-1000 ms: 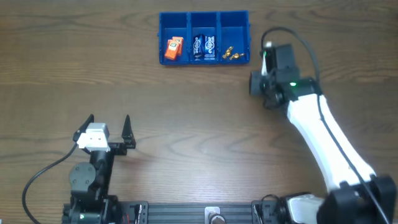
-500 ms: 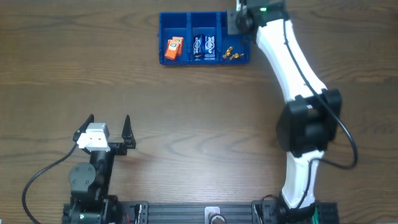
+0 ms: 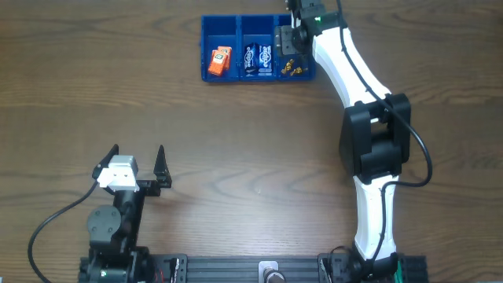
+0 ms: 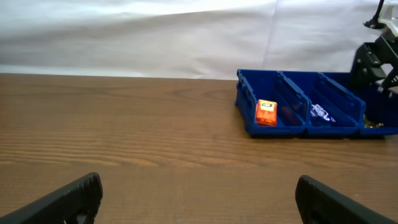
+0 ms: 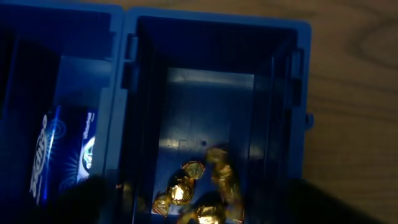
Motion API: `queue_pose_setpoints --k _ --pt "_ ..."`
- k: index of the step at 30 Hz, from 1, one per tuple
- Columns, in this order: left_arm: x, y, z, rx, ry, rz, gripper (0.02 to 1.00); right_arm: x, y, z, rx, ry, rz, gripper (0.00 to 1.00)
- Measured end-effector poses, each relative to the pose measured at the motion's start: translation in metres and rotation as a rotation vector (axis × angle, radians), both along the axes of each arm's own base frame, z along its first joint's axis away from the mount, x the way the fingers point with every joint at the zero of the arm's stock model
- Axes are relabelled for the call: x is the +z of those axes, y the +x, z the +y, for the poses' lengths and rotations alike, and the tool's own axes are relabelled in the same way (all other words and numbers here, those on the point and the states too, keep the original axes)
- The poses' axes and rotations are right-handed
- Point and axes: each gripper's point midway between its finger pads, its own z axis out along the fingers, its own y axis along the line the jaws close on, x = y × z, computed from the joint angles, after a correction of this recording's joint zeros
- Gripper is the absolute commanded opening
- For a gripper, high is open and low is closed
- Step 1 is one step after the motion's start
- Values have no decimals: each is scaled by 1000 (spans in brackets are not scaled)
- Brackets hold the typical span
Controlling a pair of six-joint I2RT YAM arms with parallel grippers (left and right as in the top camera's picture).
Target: Sort Candies Into Trays
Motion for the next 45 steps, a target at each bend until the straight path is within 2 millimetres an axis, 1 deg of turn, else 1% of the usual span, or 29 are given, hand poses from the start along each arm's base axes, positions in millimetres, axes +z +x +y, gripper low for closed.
queue_pose_setpoints --k 3,4,5,6,8,9,10,11,12,13,14,16,17,18,19,20,21,23,26,27,28,32,38,40,45 --pt "0 0 0 0 0 0 998 4 0 2 4 9 -5 998" --pt "0 0 0 0 0 0 998 8 -1 3 9 18 -8 998" --pt "0 0 0 0 0 0 996 17 -2 3 12 28 -18 1000" --pt "0 0 0 0 0 0 998 30 -4 4 16 41 -30 998" --pt "0 0 0 0 0 0 996 73 -15 -2 15 61 -72 998" --pt "0 0 0 0 0 0 998 102 -26 -9 10 72 -96 998" --pt "0 0 0 0 0 0 998 139 -45 -21 -3 78 -122 998" --pt "0 0 0 0 0 0 998 160 -56 -28 -13 80 -143 998" --pt "0 0 0 0 0 0 998 185 -71 -38 -27 77 -172 998" --pt "0 0 0 0 0 0 996 205 -89 -49 -47 64 -201 998" --pt "0 0 0 0 0 -1 998 216 -104 -56 -58 57 -229 998" --pt "0 0 0 0 0 0 998 223 -138 -67 -74 43 -262 998" --pt "0 0 0 0 0 1 998 221 -163 -75 -83 35 -274 998" --pt "0 0 0 0 0 -1 998 219 -169 -77 -86 40 -305 998" --pt "0 0 0 1 -1 1 998 205 -186 -82 -91 38 -312 998" --pt "0 0 0 1 0 0 998 181 -214 -89 -94 29 -284 998" --pt "0 0 0 0 0 0 998 169 -228 -95 -102 32 -296 998" --pt "0 0 0 0 0 1 996 152 -247 -110 -138 41 -354 998" --pt "0 0 0 0 0 0 998 127 -267 -137 -224 50 -490 998" --pt "0 0 0 0 0 0 998 122 -272 -143 -241 51 -530 998" --pt "0 0 0 0 0 0 998 121 -276 -145 -245 55 -583 998" --pt "0 0 0 0 0 0 998 120 -293 -145 -232 72 -768 998" --pt "0 0 0 0 0 0 998 84 -307 -145 -221 73 -822 998" --pt "0 0 0 0 0 0 998 81 -311 -145 -218 77 -851 998" --pt "0 0 0 0 0 0 996 84 -315 -140 -177 81 -924 998"
